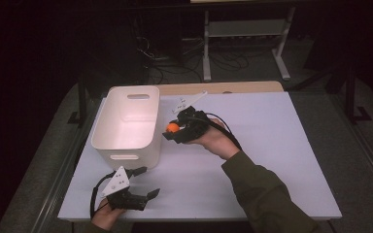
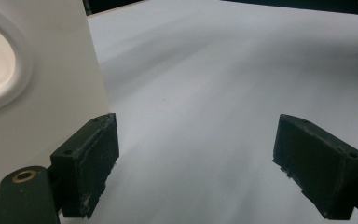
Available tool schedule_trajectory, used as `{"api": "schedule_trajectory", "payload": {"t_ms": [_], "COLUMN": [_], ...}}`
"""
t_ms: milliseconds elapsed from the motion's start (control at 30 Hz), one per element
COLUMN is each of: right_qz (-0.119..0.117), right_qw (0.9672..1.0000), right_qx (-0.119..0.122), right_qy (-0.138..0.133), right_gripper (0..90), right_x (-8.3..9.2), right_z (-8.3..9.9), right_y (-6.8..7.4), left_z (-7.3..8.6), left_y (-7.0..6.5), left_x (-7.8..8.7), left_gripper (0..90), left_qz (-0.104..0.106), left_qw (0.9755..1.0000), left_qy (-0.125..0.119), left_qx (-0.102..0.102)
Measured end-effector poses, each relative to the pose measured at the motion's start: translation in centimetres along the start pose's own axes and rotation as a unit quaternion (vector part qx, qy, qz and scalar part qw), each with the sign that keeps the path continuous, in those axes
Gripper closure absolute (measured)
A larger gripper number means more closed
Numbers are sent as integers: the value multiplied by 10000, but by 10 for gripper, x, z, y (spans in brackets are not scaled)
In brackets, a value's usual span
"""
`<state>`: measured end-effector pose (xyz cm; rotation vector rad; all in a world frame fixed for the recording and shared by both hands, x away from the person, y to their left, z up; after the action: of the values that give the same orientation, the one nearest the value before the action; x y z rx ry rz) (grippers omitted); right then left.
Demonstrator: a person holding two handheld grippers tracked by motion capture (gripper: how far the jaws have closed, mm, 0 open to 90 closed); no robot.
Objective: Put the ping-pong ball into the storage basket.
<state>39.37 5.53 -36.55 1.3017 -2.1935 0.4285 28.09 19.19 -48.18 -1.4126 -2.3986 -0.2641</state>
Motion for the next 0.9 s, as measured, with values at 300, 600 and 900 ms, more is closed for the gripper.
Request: {"api": "schedule_trajectory", "payload": {"t_ms": [300,600,900], "right_qz": [-35,-64,-103], "right_qw": [10000,9999,9999], "right_qx": [27,56,64], "right_qy": [-58,-88,-100], "right_gripper": [496,496,496], "right_x": [2,-1,-7], "right_z": [-12,-21,-28], "right_y": [0,1,2], "left_z": [0,0,0], "left_y": [0,0,0], "left_x": [0,0,0], "left_gripper": [141,141,141], "left_qz": [1,1,1], "left_qw": [10000,10000,10000], "left_qy": [-4,-6,-13], "left_qx": [8,13,9]}}
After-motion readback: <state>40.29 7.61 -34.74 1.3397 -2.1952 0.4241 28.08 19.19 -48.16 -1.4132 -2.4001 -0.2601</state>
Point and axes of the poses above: each handheld gripper's, and its own axes: x roughly backward along the jaws, z roughly out of its underside, y roughly to its left, the point moved 8 cm from there along -x, roughly forward along the jaws, and after that the axes turned 5 degrees about z, right-handed, at the moved point
